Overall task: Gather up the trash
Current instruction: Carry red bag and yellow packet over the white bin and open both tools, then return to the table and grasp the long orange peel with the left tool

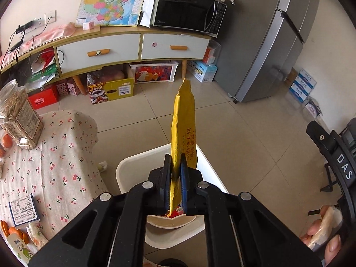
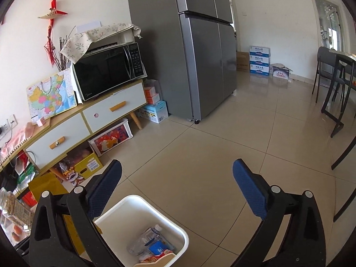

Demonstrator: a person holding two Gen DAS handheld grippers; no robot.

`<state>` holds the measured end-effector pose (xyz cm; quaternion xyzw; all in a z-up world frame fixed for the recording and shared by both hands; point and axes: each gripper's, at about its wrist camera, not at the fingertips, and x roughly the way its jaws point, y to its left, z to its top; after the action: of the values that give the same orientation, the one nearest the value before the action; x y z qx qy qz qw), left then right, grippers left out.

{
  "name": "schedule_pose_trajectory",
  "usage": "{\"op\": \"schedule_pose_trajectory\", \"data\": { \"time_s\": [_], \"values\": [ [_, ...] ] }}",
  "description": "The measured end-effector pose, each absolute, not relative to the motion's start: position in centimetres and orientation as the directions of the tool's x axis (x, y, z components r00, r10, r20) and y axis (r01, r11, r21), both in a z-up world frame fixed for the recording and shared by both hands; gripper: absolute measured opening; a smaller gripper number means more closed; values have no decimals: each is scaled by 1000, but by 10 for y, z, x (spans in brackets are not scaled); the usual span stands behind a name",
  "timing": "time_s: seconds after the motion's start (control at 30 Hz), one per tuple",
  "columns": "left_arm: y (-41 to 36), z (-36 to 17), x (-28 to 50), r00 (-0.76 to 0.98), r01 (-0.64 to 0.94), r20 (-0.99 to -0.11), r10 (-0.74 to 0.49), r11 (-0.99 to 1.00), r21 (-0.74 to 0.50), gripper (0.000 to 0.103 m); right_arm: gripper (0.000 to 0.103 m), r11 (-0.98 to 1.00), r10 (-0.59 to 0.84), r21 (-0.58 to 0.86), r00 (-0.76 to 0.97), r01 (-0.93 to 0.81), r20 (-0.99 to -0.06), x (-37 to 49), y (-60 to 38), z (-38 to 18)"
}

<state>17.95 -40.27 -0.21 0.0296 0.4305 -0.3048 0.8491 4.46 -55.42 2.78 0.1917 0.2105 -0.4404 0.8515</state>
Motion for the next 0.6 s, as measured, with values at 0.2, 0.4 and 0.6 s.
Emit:
{"op": "schedule_pose_trajectory", "data": {
  "time_s": [0.2,0.4,0.6],
  "values": [
    [-382,5,175,488,525,-732,-475,830,-189,51,96,561,-653,130,534,817,-537,45,-549,28],
    [-338,24,168,644,414,-684,-342,908,-64,74,96,658,-622,82,602,749,-501,57,-509,36],
    [-278,39,164,766,249,-612,-196,968,2,90,96,757,-580,-6,667,653,-467,77,-456,42]
  ]
}}
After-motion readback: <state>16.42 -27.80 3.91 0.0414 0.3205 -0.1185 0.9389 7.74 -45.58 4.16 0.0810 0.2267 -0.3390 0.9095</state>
